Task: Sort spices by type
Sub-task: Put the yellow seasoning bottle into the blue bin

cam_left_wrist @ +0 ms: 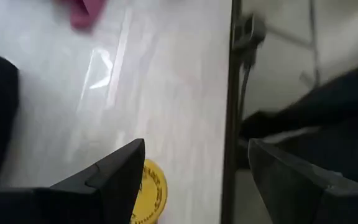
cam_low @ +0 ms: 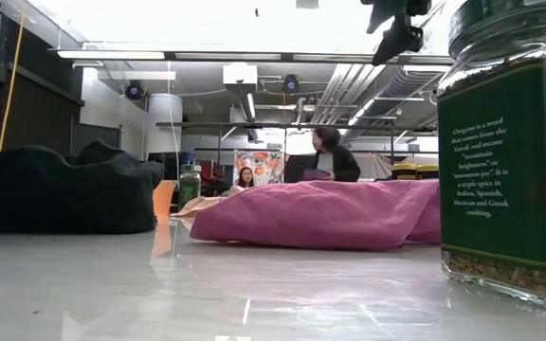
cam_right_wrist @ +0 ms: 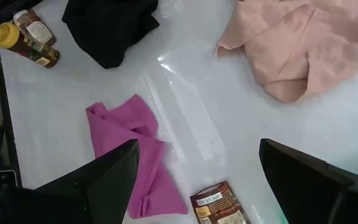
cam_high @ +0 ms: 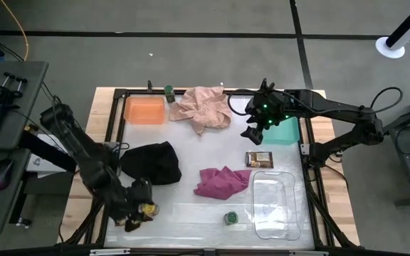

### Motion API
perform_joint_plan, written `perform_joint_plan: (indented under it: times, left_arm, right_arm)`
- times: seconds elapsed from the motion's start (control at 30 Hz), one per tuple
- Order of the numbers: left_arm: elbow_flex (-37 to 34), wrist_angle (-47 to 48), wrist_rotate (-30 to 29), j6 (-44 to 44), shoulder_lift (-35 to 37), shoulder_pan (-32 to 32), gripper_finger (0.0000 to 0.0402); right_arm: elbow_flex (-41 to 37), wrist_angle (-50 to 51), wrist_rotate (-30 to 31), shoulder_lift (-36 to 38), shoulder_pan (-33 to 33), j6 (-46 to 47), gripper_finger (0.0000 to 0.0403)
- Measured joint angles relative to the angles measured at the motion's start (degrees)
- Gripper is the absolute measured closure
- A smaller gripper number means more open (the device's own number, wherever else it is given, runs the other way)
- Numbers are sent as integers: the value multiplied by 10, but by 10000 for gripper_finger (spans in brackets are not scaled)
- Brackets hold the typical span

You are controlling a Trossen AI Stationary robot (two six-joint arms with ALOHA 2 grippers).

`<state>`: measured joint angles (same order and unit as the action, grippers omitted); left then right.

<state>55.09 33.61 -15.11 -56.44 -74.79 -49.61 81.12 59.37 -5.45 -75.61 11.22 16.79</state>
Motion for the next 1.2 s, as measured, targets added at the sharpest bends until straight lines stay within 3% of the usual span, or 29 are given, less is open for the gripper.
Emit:
perform_joint_plan:
  times: [0.23,0.5,0.67,0.93,1.2]
  left_arm:
    - [4,42,25,19,-50,-1,128]
    - [24,66,-30,55,-38,0,128]
    - [48,76,-32,106,-37,6,128]
    - [68,203,-30,100,-37,7,128]
    - [66,196,-18,100,-41,8,128]
  right_arm:
    - [0,0,28,0,0,-4,77]
    - [0,-1,35,0,0,-4,77]
    - [0,-4,35,0,0,3,77]
    - [0,-4,35,0,0,11,77]
    - [0,-4,35,0,0,11,77]
